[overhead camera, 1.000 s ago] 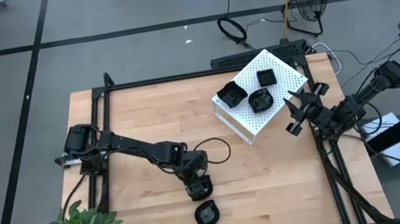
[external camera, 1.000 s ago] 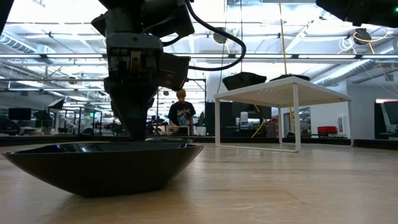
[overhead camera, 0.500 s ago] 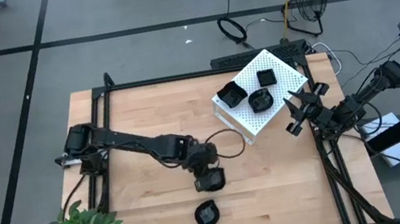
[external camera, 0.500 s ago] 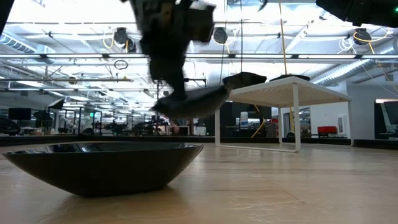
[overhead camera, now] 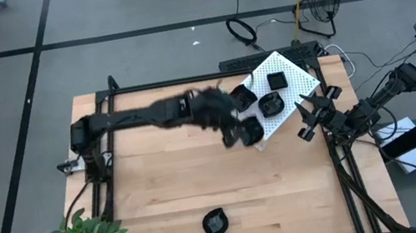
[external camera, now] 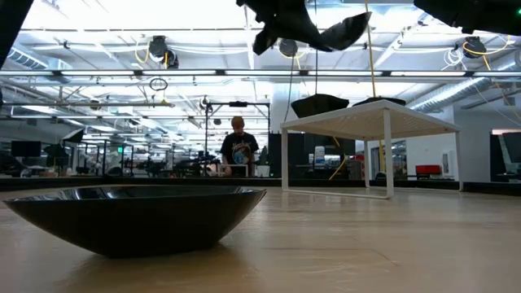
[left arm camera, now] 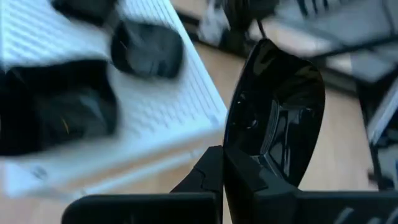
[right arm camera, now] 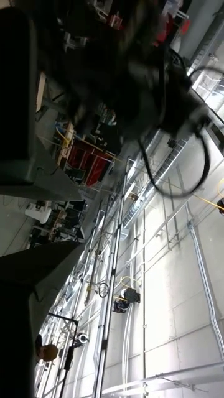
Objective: Pick & Place Mini shaped plates
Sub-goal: Stack the black leaf shaped plate on top of the black leaf shaped plates on the shelf
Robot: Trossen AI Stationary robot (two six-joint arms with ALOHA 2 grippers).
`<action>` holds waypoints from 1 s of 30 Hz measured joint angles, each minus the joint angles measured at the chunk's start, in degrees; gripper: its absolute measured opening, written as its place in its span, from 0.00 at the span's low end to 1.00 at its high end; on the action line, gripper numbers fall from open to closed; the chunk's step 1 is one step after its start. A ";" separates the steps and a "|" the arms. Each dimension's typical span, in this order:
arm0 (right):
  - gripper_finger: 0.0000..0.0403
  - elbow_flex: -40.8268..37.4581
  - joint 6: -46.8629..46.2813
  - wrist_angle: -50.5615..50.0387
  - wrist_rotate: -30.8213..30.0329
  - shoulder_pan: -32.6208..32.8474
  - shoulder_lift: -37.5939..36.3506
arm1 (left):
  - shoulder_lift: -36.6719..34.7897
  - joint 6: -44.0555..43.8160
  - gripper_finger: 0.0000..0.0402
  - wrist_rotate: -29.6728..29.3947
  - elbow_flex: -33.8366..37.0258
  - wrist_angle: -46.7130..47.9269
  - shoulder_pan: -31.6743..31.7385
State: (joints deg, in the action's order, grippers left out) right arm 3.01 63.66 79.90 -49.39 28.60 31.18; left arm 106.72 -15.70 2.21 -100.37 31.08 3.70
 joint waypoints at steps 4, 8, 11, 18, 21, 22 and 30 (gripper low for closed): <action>0.25 0.00 0.00 -0.02 0.00 0.00 0.00 | 0.49 -0.34 0.00 3.53 -0.90 -4.65 4.85; 0.25 0.00 -1.04 -0.14 -0.11 0.00 0.04 | 1.84 -0.31 0.00 4.66 -0.88 -6.87 7.39; 0.25 0.01 -3.26 -1.20 0.17 0.00 0.03 | 1.95 5.53 0.00 1.53 -0.77 -8.55 6.94; 0.34 0.88 -9.62 -4.65 -0.02 -1.93 0.45 | 1.86 25.37 0.00 -18.47 -0.82 -18.60 3.41; 0.43 2.67 -16.48 -13.25 0.08 -3.17 1.53 | 1.97 30.57 0.00 -25.88 -0.84 -20.07 2.08; 0.46 3.67 -18.93 -14.82 0.35 -3.72 2.14 | 2.15 31.84 0.00 -27.99 -0.84 -20.61 1.70; 0.57 5.18 -30.90 -15.39 7.01 -11.89 8.11 | 3.02 37.00 0.00 -32.23 -0.82 -21.30 -0.92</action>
State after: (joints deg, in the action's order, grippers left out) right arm 8.19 32.76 64.50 -42.38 16.71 39.29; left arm 109.73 21.30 -30.02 -101.19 9.77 2.78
